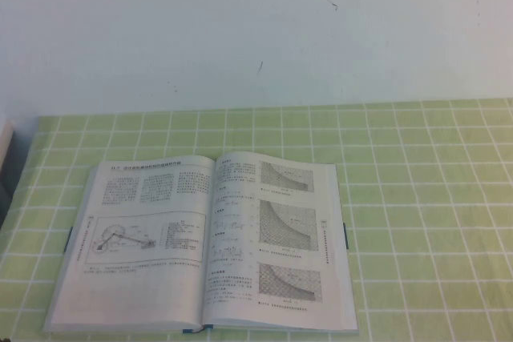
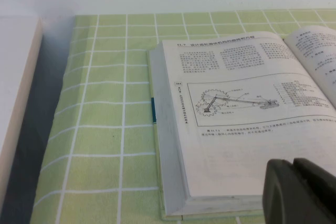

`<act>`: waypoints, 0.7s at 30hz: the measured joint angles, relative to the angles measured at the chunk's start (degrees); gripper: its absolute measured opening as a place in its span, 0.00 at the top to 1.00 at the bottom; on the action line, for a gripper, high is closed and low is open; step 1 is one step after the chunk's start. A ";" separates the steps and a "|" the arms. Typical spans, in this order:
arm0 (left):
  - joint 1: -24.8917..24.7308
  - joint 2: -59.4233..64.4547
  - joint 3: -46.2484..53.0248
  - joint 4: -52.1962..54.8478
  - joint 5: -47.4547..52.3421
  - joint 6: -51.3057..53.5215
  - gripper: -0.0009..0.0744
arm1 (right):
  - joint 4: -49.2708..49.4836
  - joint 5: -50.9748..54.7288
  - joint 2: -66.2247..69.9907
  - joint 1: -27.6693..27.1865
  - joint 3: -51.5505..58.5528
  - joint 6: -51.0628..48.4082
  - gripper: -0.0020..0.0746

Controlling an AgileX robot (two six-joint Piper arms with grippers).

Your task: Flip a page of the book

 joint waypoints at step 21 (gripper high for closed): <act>0.00 0.00 0.00 0.00 0.00 0.00 0.99 | 0.00 0.00 0.00 0.00 0.00 0.86 0.98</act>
